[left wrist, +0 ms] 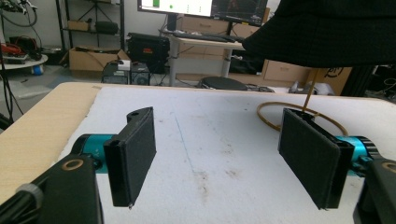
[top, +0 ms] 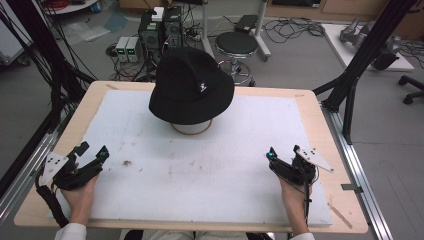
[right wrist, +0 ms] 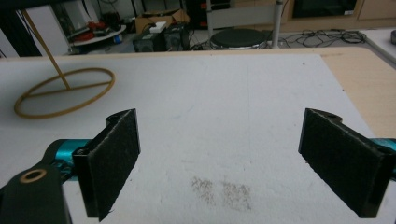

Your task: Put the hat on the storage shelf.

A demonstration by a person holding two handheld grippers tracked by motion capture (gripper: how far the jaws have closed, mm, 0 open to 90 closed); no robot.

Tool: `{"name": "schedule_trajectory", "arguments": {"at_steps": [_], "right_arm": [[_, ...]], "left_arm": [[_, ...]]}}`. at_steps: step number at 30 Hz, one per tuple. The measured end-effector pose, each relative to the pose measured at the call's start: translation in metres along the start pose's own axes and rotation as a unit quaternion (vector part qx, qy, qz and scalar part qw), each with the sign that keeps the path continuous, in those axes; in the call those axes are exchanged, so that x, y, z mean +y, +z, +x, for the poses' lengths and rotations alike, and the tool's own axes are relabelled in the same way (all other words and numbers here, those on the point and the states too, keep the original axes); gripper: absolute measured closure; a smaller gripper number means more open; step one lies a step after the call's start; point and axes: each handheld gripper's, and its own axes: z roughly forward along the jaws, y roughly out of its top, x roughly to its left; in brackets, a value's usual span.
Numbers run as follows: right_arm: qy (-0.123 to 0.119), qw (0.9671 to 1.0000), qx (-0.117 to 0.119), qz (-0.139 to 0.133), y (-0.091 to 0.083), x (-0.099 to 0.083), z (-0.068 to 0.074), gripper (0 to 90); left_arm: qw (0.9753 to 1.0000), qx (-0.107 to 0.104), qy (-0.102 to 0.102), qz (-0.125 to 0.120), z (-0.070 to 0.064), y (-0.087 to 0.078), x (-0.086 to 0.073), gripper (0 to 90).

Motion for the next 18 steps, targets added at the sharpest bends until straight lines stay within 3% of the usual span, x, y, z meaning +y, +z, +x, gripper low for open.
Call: {"name": "schedule_trajectory", "arguments": {"at_steps": [7,18], "right_arm": [[-0.012,0.9999,-0.006,0.005,0.000,-0.011,0.001,11.4],[-0.015,0.9997,-0.015,-0.011,-0.004,-0.012,0.000,11.5]], "left_arm": [[1.0000,0.003,-0.005,-0.003,0.001,0.000,0.001,27.8],[1.0000,-0.002,-0.005,-0.003,-0.001,0.002,0.001,28.0]]}}
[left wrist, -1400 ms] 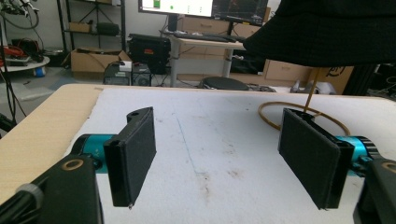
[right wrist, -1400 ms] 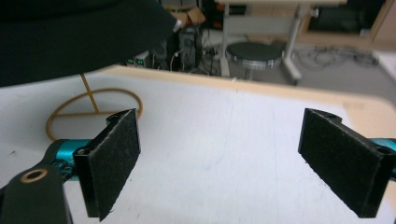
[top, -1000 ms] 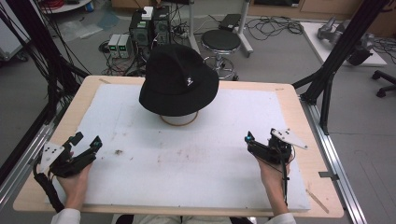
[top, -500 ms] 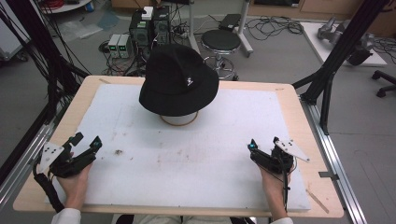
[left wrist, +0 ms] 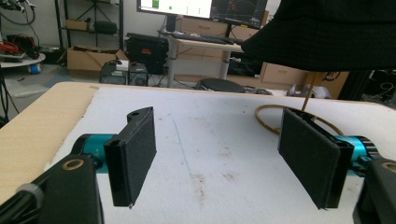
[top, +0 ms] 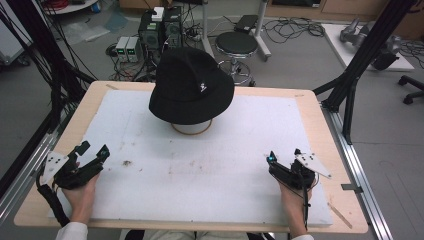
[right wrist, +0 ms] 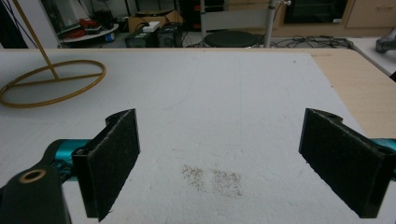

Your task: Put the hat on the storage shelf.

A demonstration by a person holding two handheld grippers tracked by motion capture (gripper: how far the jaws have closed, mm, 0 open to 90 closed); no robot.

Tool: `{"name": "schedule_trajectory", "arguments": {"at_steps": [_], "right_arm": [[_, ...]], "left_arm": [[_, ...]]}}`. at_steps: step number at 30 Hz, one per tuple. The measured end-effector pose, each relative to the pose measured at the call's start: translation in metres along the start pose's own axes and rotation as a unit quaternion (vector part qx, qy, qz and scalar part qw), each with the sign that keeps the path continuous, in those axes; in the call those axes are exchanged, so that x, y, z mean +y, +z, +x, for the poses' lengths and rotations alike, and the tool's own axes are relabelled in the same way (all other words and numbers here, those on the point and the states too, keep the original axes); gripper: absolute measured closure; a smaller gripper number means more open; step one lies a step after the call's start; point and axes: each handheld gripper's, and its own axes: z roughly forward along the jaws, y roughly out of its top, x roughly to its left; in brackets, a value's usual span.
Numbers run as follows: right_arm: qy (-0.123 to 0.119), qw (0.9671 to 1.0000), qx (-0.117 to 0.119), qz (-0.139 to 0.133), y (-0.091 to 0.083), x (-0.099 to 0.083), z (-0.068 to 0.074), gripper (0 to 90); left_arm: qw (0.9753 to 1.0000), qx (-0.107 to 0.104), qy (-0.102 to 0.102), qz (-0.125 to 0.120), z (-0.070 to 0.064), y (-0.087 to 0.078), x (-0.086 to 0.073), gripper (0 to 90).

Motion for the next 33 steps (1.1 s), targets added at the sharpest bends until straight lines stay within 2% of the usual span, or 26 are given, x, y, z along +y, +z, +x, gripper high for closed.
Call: {"name": "schedule_trajectory", "arguments": {"at_steps": [7,18,33], "right_arm": [[-0.008,1.0000,0.002,-0.002,-0.0009,-0.0010,0.0003,11.5],[0.001,1.0000,0.007,0.006,-0.0008,-0.0019,0.0000,11.5],[-0.001,0.9998,0.013,0.013,0.0019,-0.0031,-0.0006,11.5]], "left_arm": [[1.0000,0.001,-0.003,0.000,0.0009,0.0001,-0.0004,28.0],[1.0000,0.001,-0.004,0.001,0.0011,0.0001,-0.0005,28.0],[1.0000,0.004,-0.004,0.004,0.0032,0.0015,-0.0011,28.0]]}}
